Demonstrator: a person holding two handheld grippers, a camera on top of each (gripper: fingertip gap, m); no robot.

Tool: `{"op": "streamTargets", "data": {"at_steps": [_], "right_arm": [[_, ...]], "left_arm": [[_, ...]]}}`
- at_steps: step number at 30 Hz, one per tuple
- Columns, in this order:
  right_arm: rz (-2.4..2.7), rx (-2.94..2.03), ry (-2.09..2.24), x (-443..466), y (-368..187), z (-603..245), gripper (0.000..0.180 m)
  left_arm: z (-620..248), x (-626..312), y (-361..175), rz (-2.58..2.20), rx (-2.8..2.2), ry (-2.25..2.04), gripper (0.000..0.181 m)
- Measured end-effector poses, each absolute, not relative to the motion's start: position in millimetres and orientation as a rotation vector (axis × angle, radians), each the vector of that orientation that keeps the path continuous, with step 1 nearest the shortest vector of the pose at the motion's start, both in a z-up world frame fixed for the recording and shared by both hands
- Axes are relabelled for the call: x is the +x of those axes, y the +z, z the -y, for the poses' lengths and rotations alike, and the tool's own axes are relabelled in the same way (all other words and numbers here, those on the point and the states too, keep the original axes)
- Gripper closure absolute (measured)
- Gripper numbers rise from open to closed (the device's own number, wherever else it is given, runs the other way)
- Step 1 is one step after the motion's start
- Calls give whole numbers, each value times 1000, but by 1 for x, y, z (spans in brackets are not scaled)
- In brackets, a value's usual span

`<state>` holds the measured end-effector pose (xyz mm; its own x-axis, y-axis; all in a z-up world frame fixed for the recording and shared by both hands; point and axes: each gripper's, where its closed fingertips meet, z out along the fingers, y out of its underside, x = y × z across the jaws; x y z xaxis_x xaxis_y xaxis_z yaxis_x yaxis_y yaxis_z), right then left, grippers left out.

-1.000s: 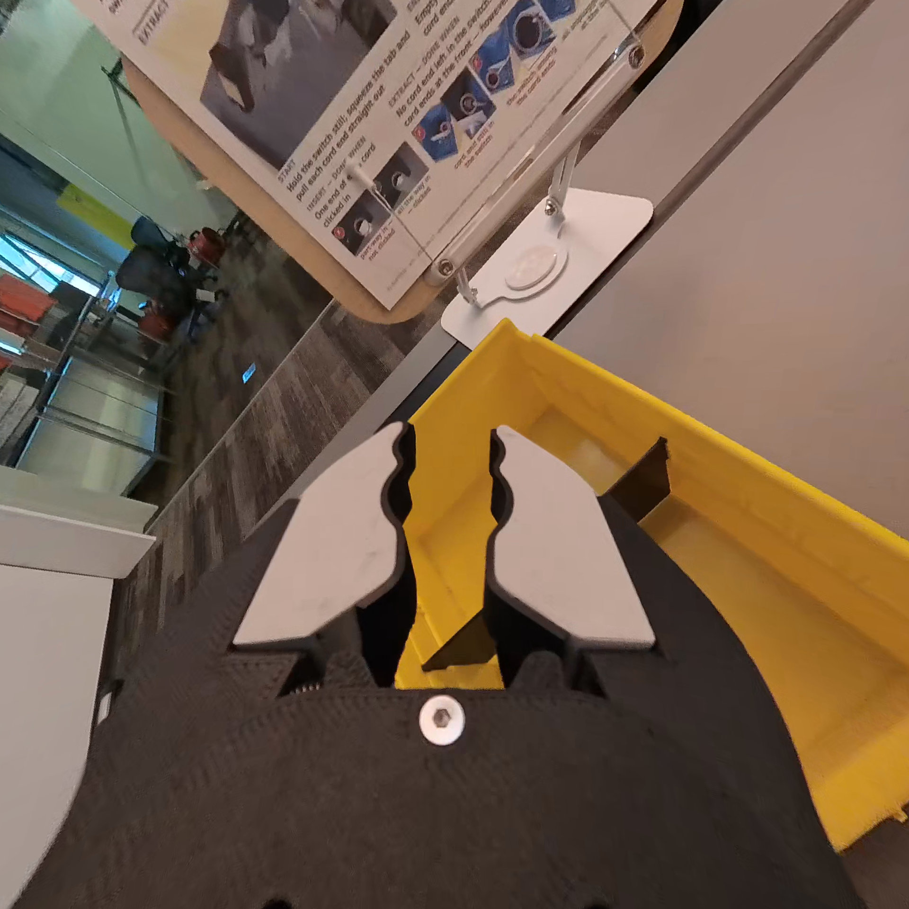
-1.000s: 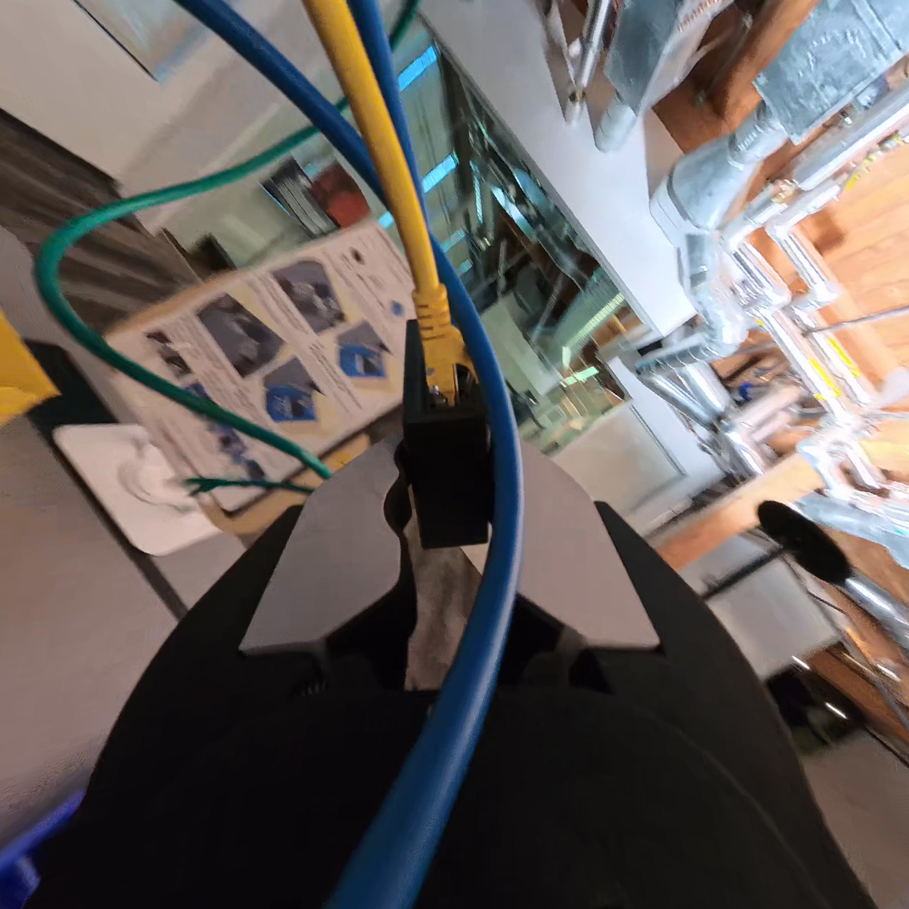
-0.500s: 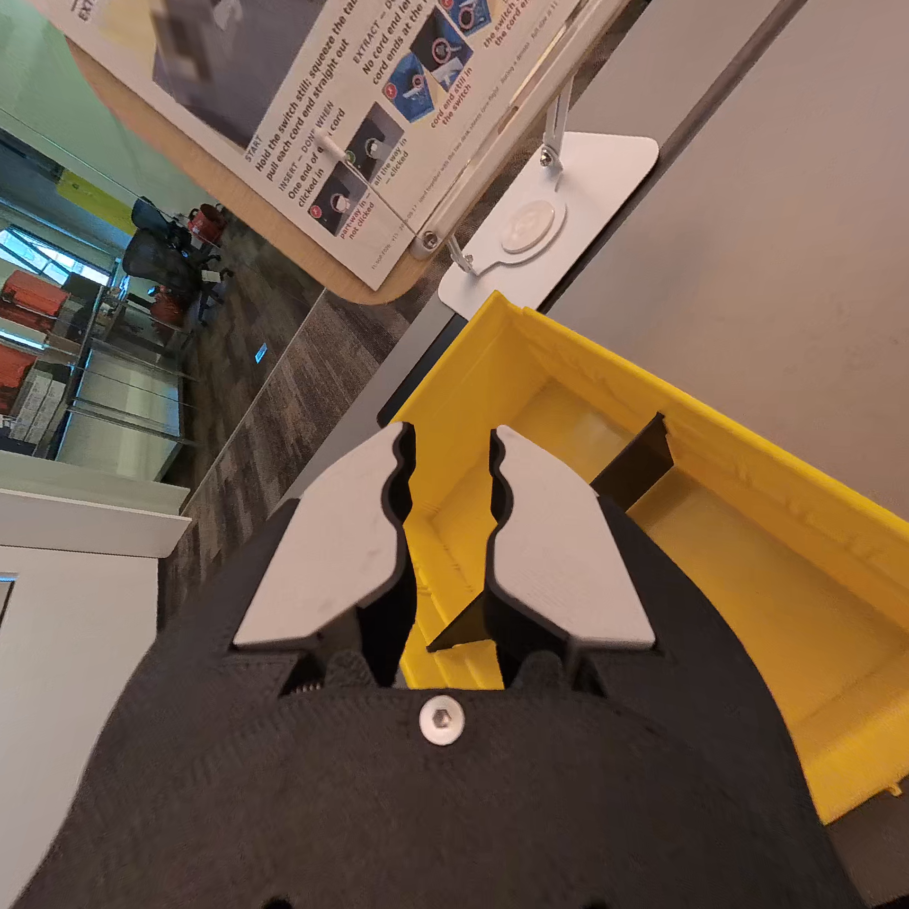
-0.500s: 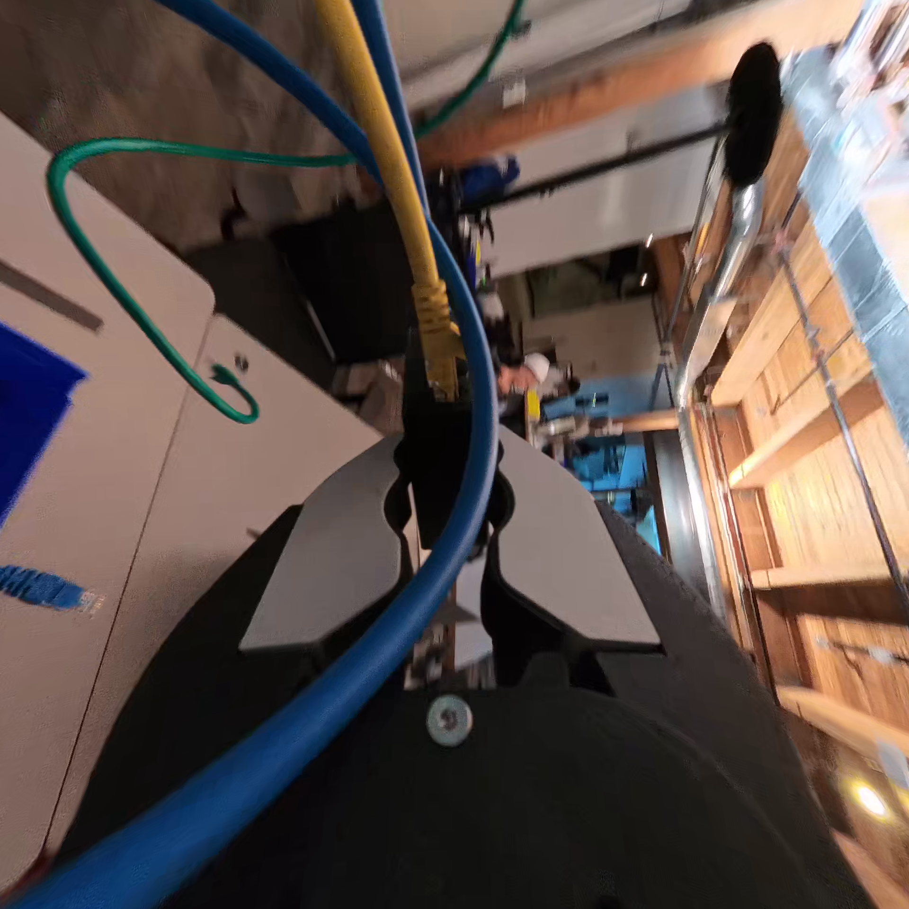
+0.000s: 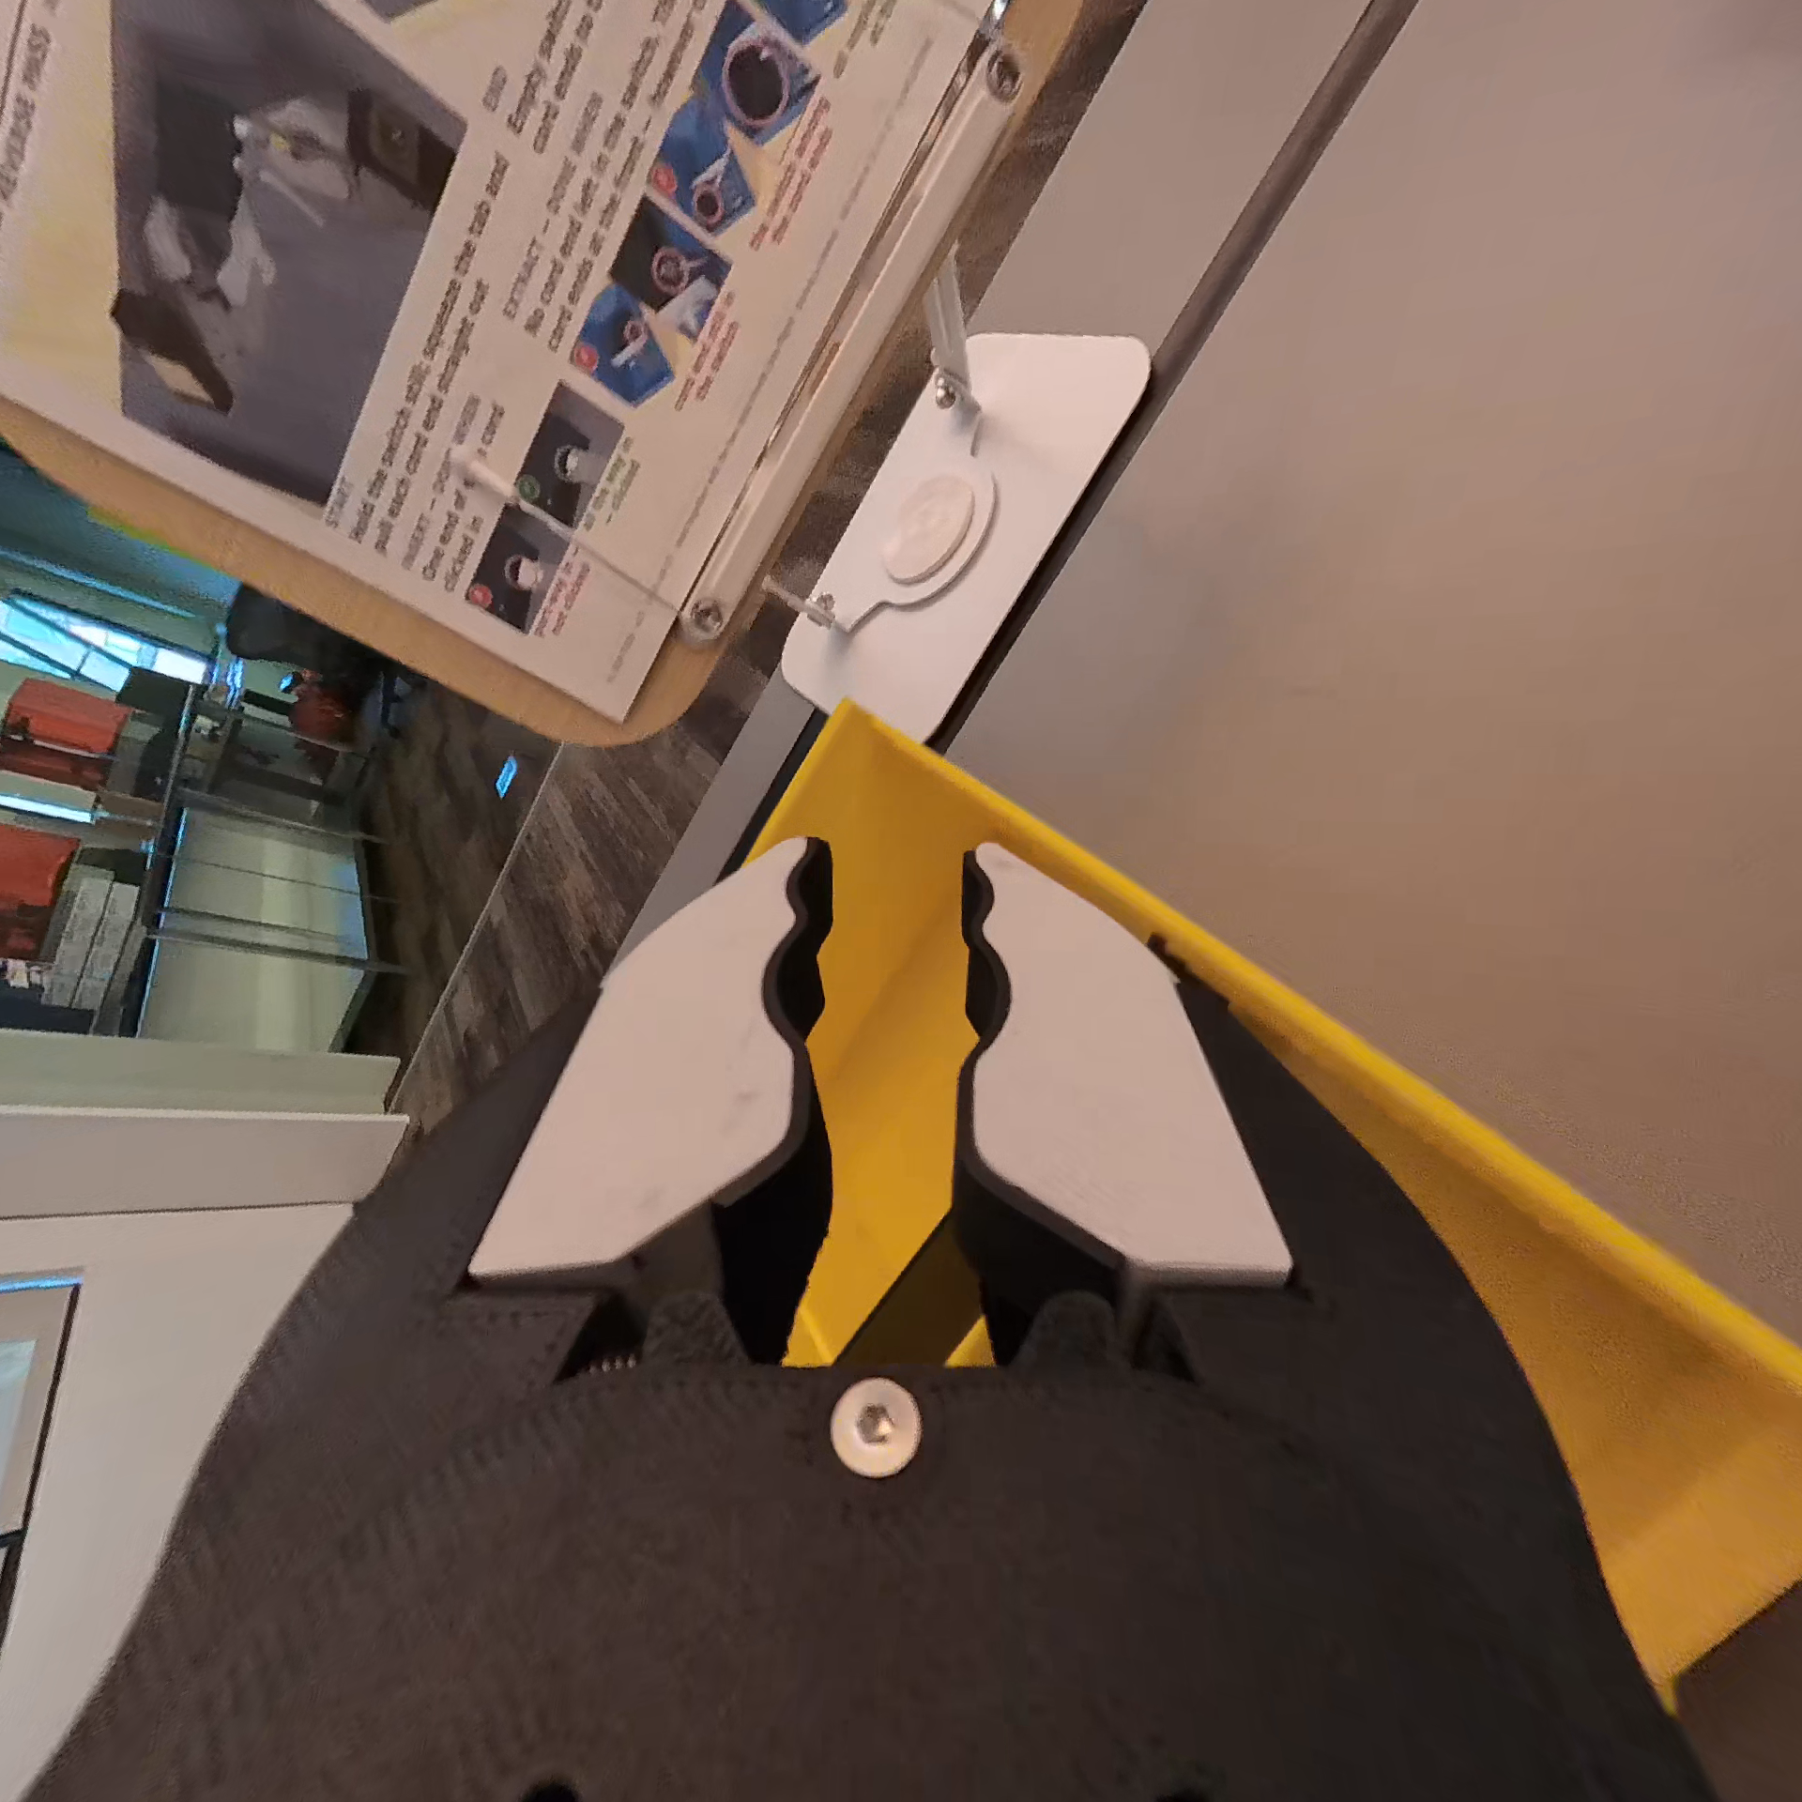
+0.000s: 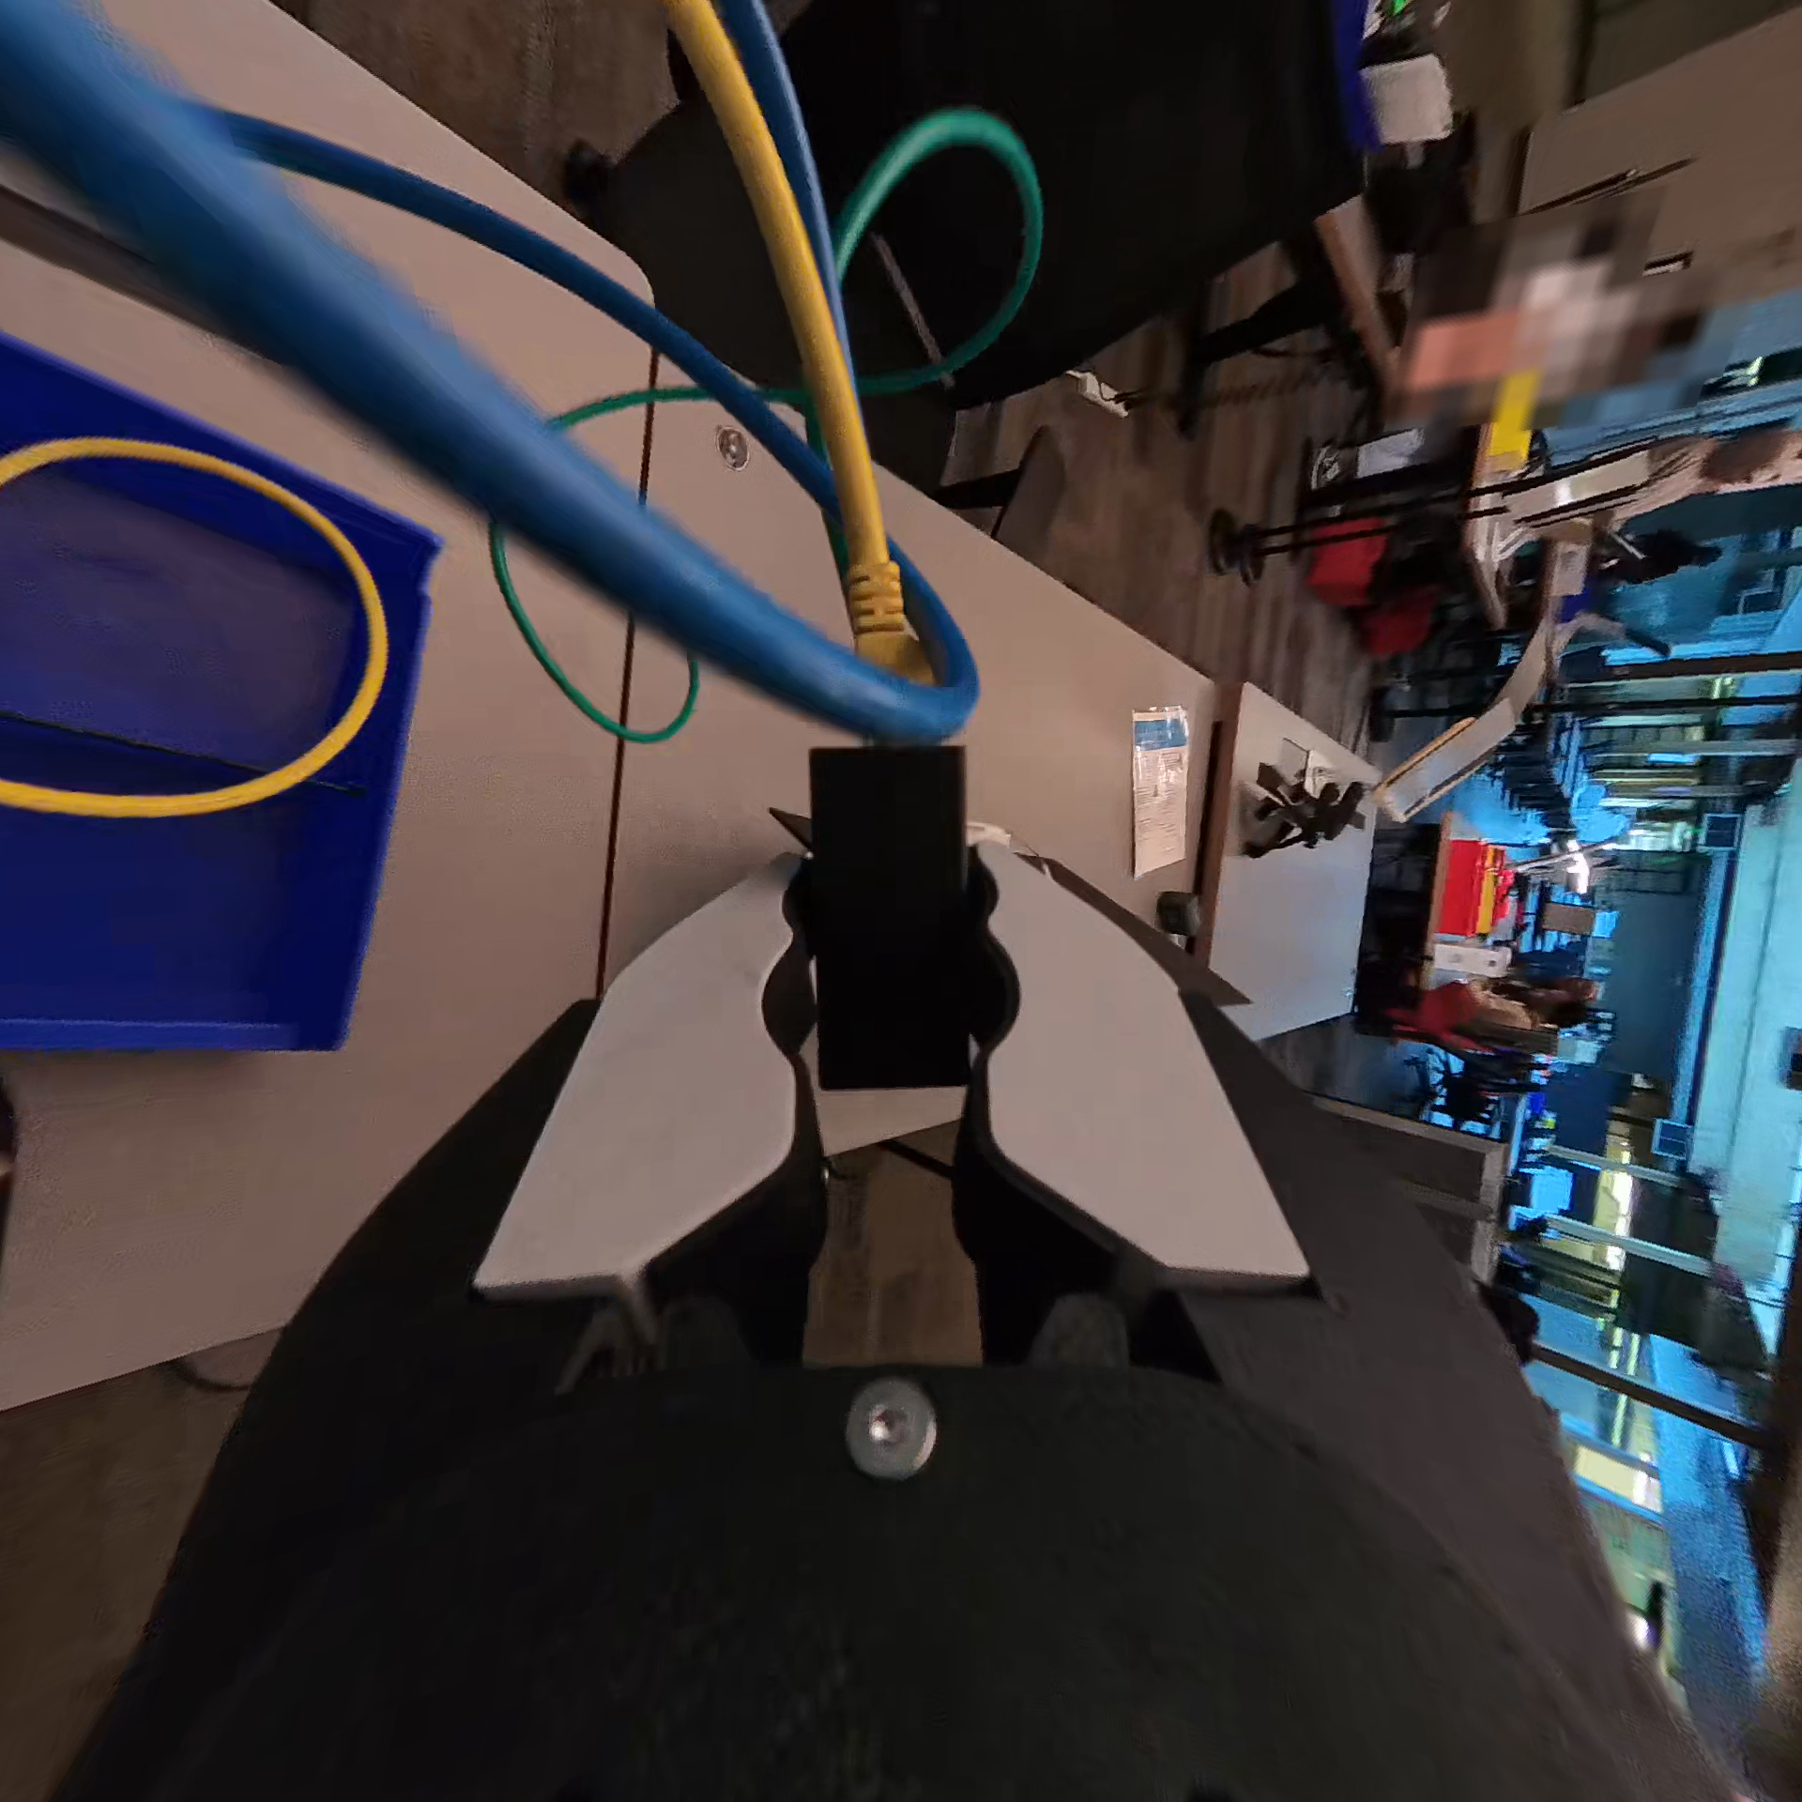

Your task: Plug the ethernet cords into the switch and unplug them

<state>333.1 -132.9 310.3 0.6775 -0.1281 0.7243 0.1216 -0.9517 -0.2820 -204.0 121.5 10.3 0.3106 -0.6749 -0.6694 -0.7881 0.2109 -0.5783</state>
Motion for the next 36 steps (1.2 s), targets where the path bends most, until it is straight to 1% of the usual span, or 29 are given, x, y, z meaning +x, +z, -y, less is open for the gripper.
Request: {"op": "streamTargets", "data": {"at_steps": [1,6,11,19,26,30,36], "right_arm": [[-12,-2579,-1152,334,314,134,151],[23,-2560,-1303,336,327,142,151],[23,-2588,-1184,319,327,138,152],[-59,-2598,-978,282,351,132,152],[-13,-2653,-797,256,328,118,152],[32,-2642,-845,250,326,112,152],[58,-2568,-953,241,348,106,152]], "left_arm": [[-118,-196,10,-1411,-1491,120,156],[-90,-155,8,-1471,-1414,18,156],[-77,-137,-2,-1530,-1391,14,157],[-68,-126,-7,-1546,-1387,-21,157],[-63,-124,-2,-1538,-1372,-43,157],[-62,-120,-2,-1531,-1369,-61,157],[-60,-117,-6,-1544,-1373,-61,157]]}}
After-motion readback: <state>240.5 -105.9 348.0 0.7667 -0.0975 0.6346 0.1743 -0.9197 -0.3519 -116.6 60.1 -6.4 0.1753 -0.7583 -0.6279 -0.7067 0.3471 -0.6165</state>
